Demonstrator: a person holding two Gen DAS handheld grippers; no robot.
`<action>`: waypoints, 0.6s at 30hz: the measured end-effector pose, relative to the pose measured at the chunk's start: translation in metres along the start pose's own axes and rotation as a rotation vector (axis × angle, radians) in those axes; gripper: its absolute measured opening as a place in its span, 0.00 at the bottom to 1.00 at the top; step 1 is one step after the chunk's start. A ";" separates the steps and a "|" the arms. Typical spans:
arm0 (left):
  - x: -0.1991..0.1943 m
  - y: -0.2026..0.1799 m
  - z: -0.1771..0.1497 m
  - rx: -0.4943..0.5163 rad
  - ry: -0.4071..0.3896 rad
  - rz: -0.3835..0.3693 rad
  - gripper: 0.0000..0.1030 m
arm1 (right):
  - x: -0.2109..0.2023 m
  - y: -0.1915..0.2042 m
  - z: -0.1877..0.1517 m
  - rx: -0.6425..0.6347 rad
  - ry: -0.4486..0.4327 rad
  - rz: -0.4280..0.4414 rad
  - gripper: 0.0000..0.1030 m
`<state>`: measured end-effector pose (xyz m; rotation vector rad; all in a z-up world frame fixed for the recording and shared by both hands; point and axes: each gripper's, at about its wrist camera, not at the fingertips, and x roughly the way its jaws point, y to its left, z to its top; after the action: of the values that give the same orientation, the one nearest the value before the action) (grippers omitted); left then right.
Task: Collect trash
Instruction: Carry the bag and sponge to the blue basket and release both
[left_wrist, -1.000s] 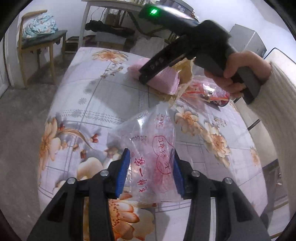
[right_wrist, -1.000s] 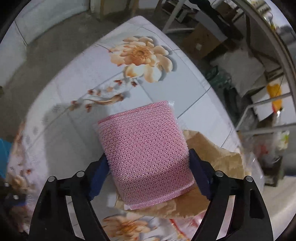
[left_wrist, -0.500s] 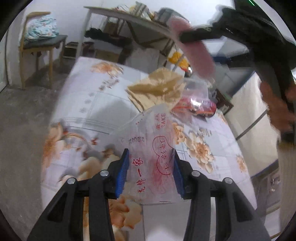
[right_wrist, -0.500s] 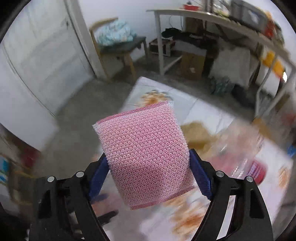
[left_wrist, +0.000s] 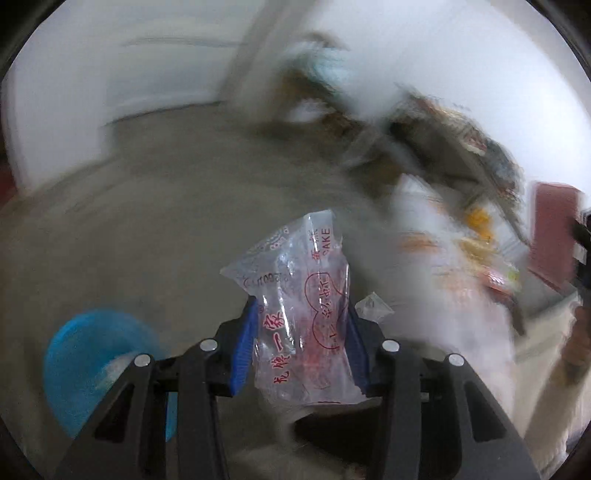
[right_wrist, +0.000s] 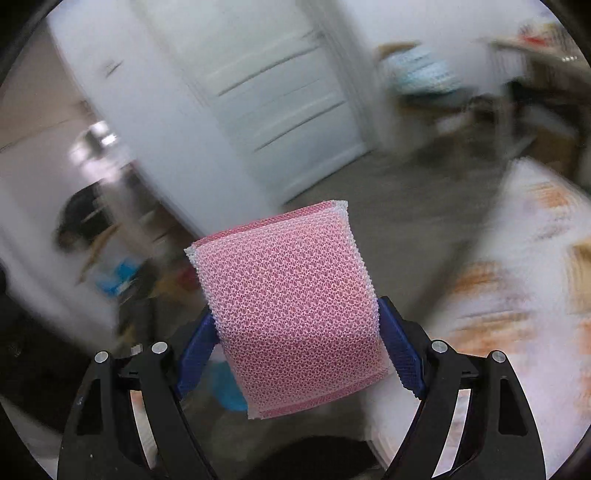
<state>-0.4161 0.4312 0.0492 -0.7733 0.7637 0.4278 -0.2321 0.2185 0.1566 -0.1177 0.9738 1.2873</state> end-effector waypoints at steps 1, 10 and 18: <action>-0.007 0.037 -0.012 -0.053 0.012 0.060 0.41 | 0.021 0.013 -0.004 -0.017 0.028 0.038 0.76; 0.049 0.204 -0.096 -0.284 0.181 0.349 0.64 | 0.219 0.074 -0.047 -0.003 0.395 0.133 0.76; 0.072 0.230 -0.113 -0.292 0.212 0.467 0.86 | 0.350 0.120 -0.093 0.005 0.685 0.066 0.77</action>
<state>-0.5577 0.5012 -0.1645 -0.9214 1.1011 0.9023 -0.3979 0.4668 -0.0804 -0.5535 1.5698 1.3282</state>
